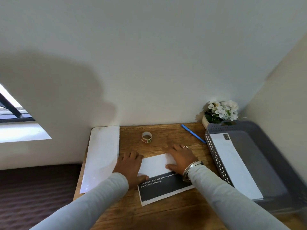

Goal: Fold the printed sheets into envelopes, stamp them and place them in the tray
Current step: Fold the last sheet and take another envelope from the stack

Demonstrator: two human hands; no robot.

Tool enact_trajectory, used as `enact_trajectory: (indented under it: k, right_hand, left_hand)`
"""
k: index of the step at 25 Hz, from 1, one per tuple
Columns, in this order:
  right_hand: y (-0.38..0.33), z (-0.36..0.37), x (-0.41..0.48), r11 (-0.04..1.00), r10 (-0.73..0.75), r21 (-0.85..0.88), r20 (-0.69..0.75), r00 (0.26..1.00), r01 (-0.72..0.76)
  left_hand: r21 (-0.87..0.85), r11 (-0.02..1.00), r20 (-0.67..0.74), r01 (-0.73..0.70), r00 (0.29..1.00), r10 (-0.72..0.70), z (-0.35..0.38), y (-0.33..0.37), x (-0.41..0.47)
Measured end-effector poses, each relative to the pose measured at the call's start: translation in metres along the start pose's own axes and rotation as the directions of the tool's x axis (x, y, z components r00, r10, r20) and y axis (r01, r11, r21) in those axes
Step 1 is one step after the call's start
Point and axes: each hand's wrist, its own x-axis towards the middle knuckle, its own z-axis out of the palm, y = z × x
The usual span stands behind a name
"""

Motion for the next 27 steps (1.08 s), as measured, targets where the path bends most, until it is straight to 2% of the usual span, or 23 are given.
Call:
enact_trajectory:
  k: [3, 6, 11, 14, 16, 23, 25, 27]
  right_hand:
    - [-0.001, -0.001, 0.0, 1.0, 0.006, 0.012, 0.018, 1.0, -0.007]
    - [0.0, -0.006, 0.001, 1.0, 0.014, 0.014, 0.104, 0.994, -0.016]
    - [-0.001, -0.008, 0.003, 0.997, 0.044, 0.061, 0.144, 0.989, -0.053]
    - [-0.003, -0.009, 0.003, 0.997, 0.039, 0.057, 0.089, 0.995, -0.044]
    - [-0.003, -0.013, 0.001, 0.997, 0.017, 0.078, 0.002, 1.0, -0.017]
    - [-0.003, -0.026, -0.008, 0.98, -0.108, 0.135, -0.264, 0.959, 0.148]
    - [-0.002, -0.02, -0.009, 0.985, -0.131, 0.077, -0.258, 0.957, 0.155]
    - [0.0, -0.007, -0.011, 0.989, -0.138, 0.034, -0.17, 0.976, 0.146]
  left_hand:
    - [-0.078, 0.996, 0.056, 0.035, 0.998, -0.031, -0.008, 0.004, 0.007]
    - [-0.125, 0.99, 0.117, 0.069, 0.992, -0.054, -0.014, 0.006, 0.014]
    - [-0.162, 0.982, 0.132, 0.097, 0.988, -0.076, -0.016, 0.007, 0.017]
    - [-0.277, 0.952, 0.078, 0.127, 0.991, -0.109, -0.017, 0.007, 0.015]
    - [-0.385, 0.914, 0.012, 0.131, 0.99, -0.137, -0.019, 0.004, 0.013]
    - [-0.456, 0.889, -0.296, -0.051, 0.95, -0.097, -0.025, -0.004, 0.008]
    - [-0.463, 0.883, -0.291, -0.075, 0.954, -0.072, -0.019, -0.002, 0.002]
    - [-0.439, 0.894, -0.227, -0.09, 0.974, -0.013, -0.007, -0.001, -0.004]
